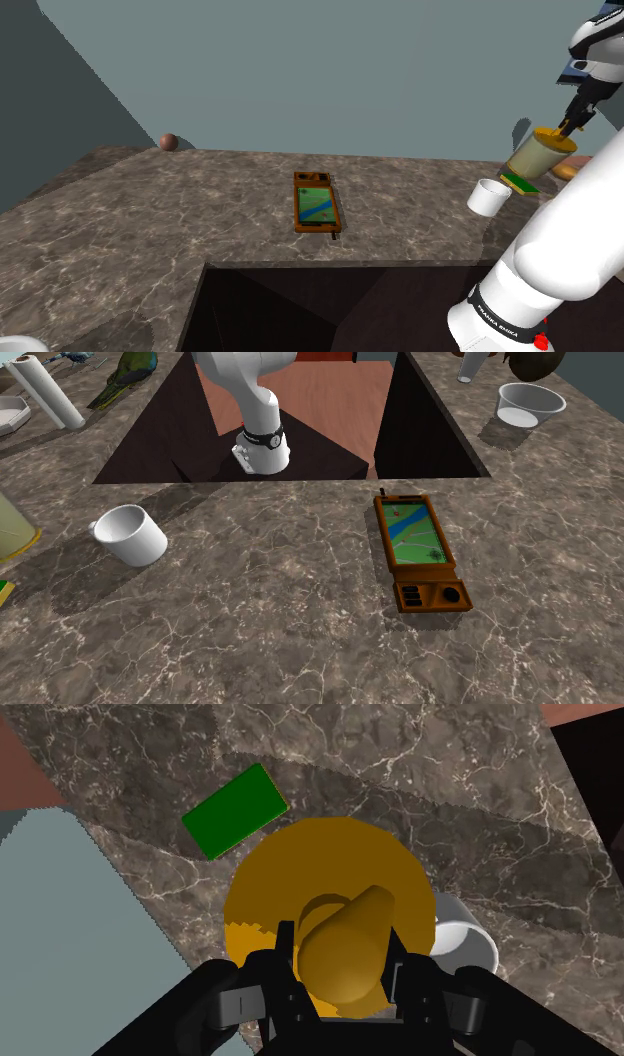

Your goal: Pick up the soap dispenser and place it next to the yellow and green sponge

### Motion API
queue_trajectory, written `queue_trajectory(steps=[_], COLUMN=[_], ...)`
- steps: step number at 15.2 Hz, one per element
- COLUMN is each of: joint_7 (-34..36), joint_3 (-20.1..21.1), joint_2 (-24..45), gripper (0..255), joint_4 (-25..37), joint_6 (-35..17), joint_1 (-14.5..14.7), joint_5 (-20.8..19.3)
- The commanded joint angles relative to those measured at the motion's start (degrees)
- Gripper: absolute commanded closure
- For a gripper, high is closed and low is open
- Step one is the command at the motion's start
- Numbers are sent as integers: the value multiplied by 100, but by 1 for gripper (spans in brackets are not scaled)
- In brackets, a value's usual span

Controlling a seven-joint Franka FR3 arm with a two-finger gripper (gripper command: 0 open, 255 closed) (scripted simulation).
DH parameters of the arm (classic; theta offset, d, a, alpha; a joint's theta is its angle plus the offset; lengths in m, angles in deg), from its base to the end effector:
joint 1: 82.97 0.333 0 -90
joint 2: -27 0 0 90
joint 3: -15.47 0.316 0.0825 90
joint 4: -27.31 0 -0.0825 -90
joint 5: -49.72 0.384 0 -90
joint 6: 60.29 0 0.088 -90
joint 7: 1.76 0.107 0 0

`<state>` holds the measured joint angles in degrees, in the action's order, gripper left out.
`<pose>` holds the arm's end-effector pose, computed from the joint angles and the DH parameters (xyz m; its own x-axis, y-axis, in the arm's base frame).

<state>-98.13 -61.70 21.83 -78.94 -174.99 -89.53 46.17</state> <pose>0.0413 -0.5719 0.5384 0.9722 0.2339 0.0094 0.2289 -0.9585 0.1697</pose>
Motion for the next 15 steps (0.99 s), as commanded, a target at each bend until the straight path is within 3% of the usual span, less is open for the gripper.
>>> queue_trajectory(steps=[1,8,15], joint_7=[-84,-464,-1046], joint_3=[-103,-356,-112], joint_2=[112,562,1211], gripper=[255,255,255], joint_4=[-139,-581,-939], joint_6=[-177,-700,-1147], joint_1=[48,111,-315], joint_5=[127,664,1495])
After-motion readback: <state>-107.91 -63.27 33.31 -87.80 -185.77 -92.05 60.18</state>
